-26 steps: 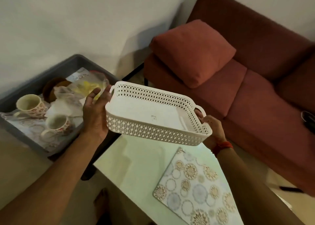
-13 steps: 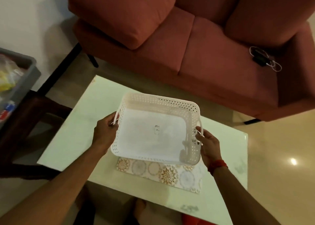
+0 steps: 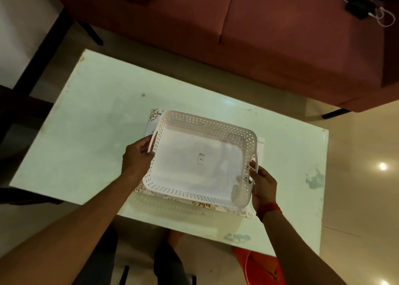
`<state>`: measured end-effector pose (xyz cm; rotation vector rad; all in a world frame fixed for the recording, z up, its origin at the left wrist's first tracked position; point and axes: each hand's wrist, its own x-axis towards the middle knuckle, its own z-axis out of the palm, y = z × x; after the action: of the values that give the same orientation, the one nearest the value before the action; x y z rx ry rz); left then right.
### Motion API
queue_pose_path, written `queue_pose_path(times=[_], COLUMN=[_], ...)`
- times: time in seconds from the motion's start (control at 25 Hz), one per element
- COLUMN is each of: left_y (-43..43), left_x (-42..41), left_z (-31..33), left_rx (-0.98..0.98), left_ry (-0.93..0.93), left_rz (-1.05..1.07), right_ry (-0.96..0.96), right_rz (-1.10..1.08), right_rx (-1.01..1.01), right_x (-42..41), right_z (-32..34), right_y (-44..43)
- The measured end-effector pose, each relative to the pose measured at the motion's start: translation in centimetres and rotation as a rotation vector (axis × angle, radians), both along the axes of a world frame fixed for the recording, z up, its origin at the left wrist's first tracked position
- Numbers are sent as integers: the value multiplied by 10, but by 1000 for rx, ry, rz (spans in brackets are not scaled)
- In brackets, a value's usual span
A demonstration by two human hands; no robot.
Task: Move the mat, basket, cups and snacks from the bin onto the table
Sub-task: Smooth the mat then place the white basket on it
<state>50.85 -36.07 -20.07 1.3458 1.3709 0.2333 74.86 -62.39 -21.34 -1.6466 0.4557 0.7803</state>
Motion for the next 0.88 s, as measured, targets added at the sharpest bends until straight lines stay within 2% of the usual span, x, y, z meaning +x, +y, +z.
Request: queue_pose_path(times=[0.32, 0.56, 0.64, 0.76, 0.88], left_y=[-6, -1, -3, -6, -2], left_x=[7, 10, 9, 5, -3], left_z=[-19, -19, -14, -1, 19], left_rx=[-6, -2, 28, 120, 185], left_ry=[38, 46, 62, 70, 65], left_rz=[24, -9, -11, 17, 46], right_ry=[-13, -97, -166, -380, -531], right_rz=[-41, 58, 70, -27, -64], right_rx=[10, -95, -200, -370, -357], right_x=[-1, -5, -8, -15, -22], right_z=[-28, -26, -18, 2, 28], right_y=[-8, -1, 5, 23, 54])
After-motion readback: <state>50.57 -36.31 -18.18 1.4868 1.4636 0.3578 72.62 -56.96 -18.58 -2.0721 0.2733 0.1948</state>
